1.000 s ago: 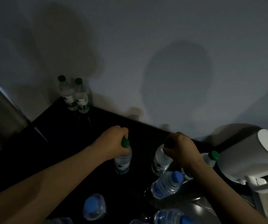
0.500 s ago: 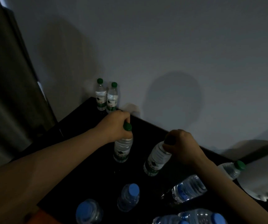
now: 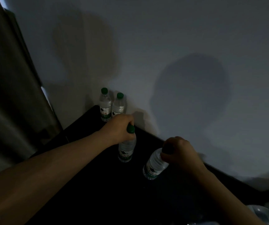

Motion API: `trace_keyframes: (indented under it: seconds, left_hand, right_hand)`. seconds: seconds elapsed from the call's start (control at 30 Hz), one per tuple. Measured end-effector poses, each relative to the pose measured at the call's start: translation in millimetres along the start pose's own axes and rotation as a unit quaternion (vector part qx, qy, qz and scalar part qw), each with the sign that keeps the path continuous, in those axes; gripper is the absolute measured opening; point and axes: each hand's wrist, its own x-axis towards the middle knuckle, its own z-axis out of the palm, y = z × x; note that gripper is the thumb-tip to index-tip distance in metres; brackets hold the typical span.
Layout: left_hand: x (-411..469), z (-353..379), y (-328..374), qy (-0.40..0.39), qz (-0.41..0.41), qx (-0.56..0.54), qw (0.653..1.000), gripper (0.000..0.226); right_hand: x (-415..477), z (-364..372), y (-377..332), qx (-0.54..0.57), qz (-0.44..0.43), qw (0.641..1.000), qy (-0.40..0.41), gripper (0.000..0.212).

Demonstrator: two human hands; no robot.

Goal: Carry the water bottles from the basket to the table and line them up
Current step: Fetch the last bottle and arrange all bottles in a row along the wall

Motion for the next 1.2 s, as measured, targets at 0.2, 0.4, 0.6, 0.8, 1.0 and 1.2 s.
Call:
trace_keyframes:
  seconds: [0.2, 0.4, 0.6, 0.8, 1.0, 1.2]
  left_hand:
    - [56.5, 16.9, -19.8, -0.017, -0.011, 0.041, 0.999, 0.025]
    - [102.9, 22.4, -33.9, -0.041, -0.020, 0.086, 0.995, 0.027]
    - [137.7, 20.0, -46.1, -0.052, -0.025, 0.096, 0.994, 0.024]
    - [153.1, 20.7, -60.3, -0.041, -0.027, 0.094, 0.994, 0.024]
    - [162.0, 21.6, -66.6, -0.024, -0.022, 0.082, 0.996, 0.026]
    - [167.7, 19.3, -73.6, -0.032, -0.024, 0.078, 0.996, 0.029]
  right_hand:
    - [42.0, 8.1, 18.8, -0.006, 0.004, 1.000, -0.004, 0.015]
    - [72.3, 13.6, 28.8, -0.011, 0.002, 1.000, -0.013, 0.018]
    - [92.7, 19.9, 32.4, -0.007, 0.004, 1.000, -0.007, 0.018]
    - [105.4, 24.3, 29.3, 0.001, 0.005, 1.000, -0.010, 0.019]
    - [111.9, 29.7, 28.1, 0.013, -0.001, 1.000, -0.020, 0.019]
    - [114.6, 31.7, 27.1, 0.012, -0.001, 1.000, -0.020, 0.017]
